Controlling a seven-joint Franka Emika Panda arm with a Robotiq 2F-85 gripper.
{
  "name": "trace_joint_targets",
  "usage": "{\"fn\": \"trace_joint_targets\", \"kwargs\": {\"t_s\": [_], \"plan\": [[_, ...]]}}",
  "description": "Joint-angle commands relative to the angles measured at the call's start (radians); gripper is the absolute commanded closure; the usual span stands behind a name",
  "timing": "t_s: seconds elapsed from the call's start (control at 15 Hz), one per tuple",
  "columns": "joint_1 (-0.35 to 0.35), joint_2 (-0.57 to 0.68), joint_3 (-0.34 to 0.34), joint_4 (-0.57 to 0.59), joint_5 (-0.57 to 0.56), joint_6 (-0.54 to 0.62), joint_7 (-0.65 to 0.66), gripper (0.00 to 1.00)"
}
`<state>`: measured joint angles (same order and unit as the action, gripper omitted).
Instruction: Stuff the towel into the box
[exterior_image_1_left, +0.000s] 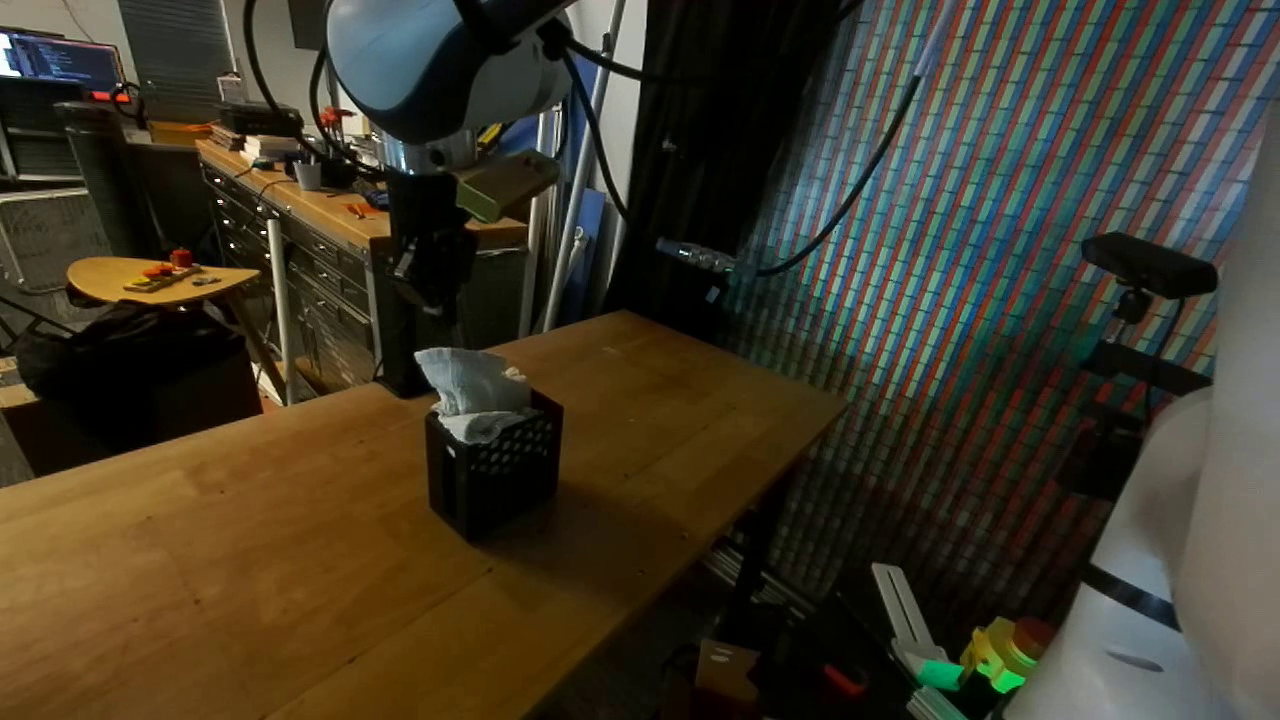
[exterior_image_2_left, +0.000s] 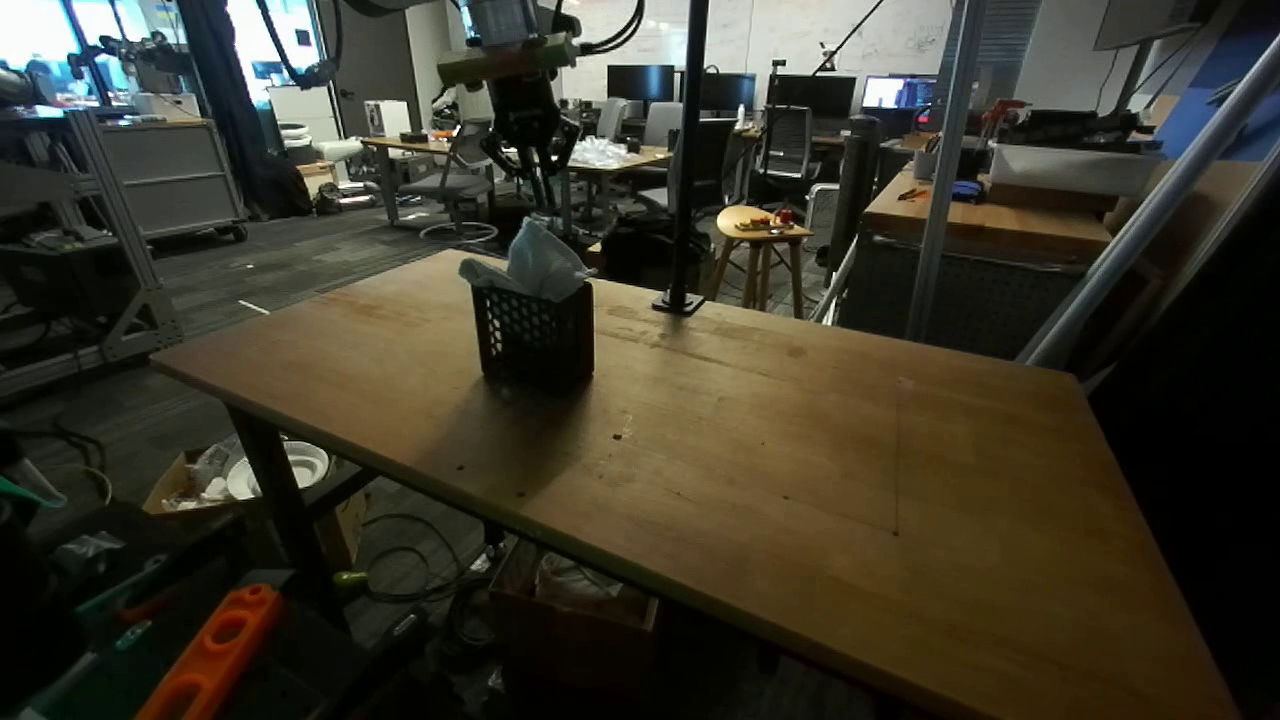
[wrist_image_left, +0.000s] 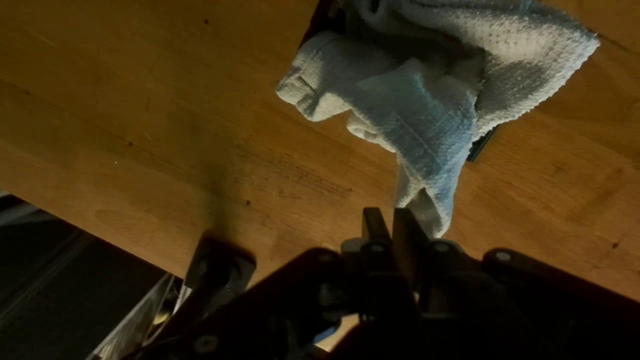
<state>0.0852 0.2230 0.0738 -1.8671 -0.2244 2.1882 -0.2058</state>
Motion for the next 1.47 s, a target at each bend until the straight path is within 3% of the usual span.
{"fn": "trace_joint_targets", "kwargs": {"t_s": [0.0, 0.27, 0.4, 0.47, 0.73, 0.87, 1.13, 1.4], "plan": [[-0.022, 0.010, 0.021, -0.001, 0.064, 0.032, -0.143, 0.86], [-0.030, 0.021, 0.028, 0.004, 0.099, 0.032, -0.242, 0.82], [-0.033, 0.024, 0.030, 0.006, 0.111, 0.028, -0.278, 0.57], [-0.034, 0.024, 0.031, 0.007, 0.116, 0.027, -0.291, 0.56], [-0.040, 0.024, 0.032, 0.010, 0.127, 0.019, -0.329, 0.33], [-0.043, 0.023, 0.031, 0.015, 0.125, 0.012, -0.339, 0.32], [-0.045, 0.017, 0.027, 0.027, 0.110, -0.004, -0.347, 0.41], [-0.047, 0.009, 0.025, 0.038, 0.102, -0.019, -0.351, 0.39]]}}
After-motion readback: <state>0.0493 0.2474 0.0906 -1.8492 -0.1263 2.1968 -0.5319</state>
